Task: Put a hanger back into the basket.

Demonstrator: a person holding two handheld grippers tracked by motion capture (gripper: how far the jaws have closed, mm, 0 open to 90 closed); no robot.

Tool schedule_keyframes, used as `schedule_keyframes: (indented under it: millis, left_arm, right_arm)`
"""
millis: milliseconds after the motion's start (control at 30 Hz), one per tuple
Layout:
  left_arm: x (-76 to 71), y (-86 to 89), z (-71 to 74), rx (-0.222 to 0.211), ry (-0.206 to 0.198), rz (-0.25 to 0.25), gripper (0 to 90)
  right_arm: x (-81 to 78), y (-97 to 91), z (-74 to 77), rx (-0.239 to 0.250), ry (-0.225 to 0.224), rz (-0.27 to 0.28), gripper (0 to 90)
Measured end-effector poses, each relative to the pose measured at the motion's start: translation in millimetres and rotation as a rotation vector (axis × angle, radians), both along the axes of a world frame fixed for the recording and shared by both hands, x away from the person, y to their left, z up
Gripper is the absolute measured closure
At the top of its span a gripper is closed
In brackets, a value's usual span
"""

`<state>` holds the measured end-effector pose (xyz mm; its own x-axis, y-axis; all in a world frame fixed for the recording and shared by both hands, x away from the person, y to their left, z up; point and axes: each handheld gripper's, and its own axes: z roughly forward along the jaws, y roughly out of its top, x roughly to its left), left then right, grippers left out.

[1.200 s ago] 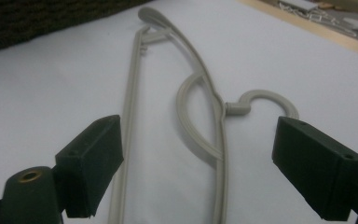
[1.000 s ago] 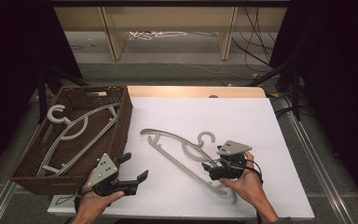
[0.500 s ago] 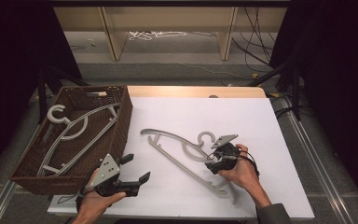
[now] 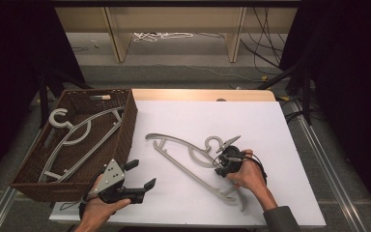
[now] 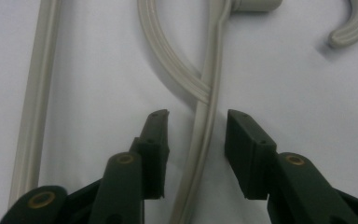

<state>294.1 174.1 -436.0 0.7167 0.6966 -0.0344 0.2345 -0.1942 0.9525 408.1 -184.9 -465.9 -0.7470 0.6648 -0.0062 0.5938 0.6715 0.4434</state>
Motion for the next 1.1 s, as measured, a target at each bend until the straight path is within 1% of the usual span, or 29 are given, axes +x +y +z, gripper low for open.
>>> schedule_keyframes:
  millis: [33, 67, 100, 133, 167, 200, 367, 400, 467, 500, 533, 567, 700, 733, 800, 967, 1033, 1067, 1100]
  left_arm:
    - [0.0, 0.0, 0.0, 0.000, 0.000, 0.000, 16.4]
    - [-0.1, 0.0, 0.1, 0.004, -0.001, 0.000, 16.4]
    - [-0.1, 0.0, 0.1, 0.004, -0.001, 0.000, 16.4]
    - [1.1, 0.4, 0.4, 0.020, -0.017, -0.011, 16.6]
    - [0.4, -0.3, 0.0, 0.013, -0.008, -0.009, 16.7]
    - [0.1, -0.6, -0.3, 0.016, -0.004, -0.010, 16.7]
    - [0.4, -1.0, -0.4, 0.012, 0.000, -0.014, 16.7]
    - [0.5, -0.5, -0.3, 0.021, -0.004, -0.017, 16.7]
    - [0.5, -0.8, -0.6, 0.012, 0.004, -0.016, 16.9]
    - [1.7, -0.2, -0.2, 0.023, -0.012, -0.022, 16.9]
    - [2.4, -0.5, -0.7, 0.017, -0.016, -0.031, 16.9]
    - [1.9, -0.7, -0.9, 0.016, -0.010, -0.028, 16.9]
    - [2.5, -0.5, -0.7, 0.018, -0.013, -0.031, 17.1]
    - [1.6, -0.9, -0.8, 0.025, -0.002, -0.021, 17.3]
    - [1.2, -1.0, -1.2, 0.031, 0.003, -0.022, 17.5]
    - [1.1, -1.5, -1.4, 0.033, 0.001, -0.024, 17.8]
    - [1.2, -1.4, -1.5, 0.038, -0.002, -0.024, 17.8]
    - [2.5, -1.7, -1.7, 0.028, -0.001, -0.028, 17.9]
    - [2.4, -1.6, -1.5, 0.036, -0.005, -0.026, 17.9]
  right_arm:
    - [0.0, 0.0, 0.0, 0.000, 0.000, 0.000, 63.7]
    - [2.2, 0.2, 0.4, -0.006, 0.011, -0.014, 67.5]
    - [3.2, -0.1, 0.5, -0.006, 0.014, -0.016, 69.2]
    - [4.4, -0.6, 0.9, -0.009, 0.020, -0.015, 70.7]
    - [5.2, 0.1, 0.9, -0.011, 0.021, -0.021, 71.7]
    - [5.9, 0.4, 1.1, -0.015, 0.021, -0.015, 72.1]
    - [5.1, 6.2, 2.6, -0.059, 0.023, -0.013, 74.1]
    - [4.7, 7.1, 2.8, -0.063, 0.022, -0.013, 75.1]
    - [5.1, 7.8, 2.9, -0.066, 0.022, 0.000, 77.3]
    - [5.0, 8.3, 3.0, -0.069, 0.022, 0.000, 77.5]
    - [4.8, 8.8, 3.0, -0.072, 0.024, -0.007, 77.6]
    - [5.1, 8.6, 3.0, -0.069, 0.024, -0.004, 77.7]
    - [5.5, 8.9, 2.9, -0.066, 0.029, -0.010, 77.8]
    - [5.3, 9.2, 3.1, -0.068, 0.030, -0.012, 78.0]
    - [5.3, 10.5, 3.5, -0.083, 0.023, -0.002, 78.6]
    - [4.7, 11.2, 3.5, -0.077, 0.024, -0.001, 82.0]
    - [4.7, 11.8, 3.6, -0.080, 0.024, 0.004, 82.1]
    - [4.2, 12.2, 4.1, -0.087, 0.018, 0.018, 82.2]
    - [3.8, 12.2, 4.2, -0.088, 0.016, 0.020, 82.2]
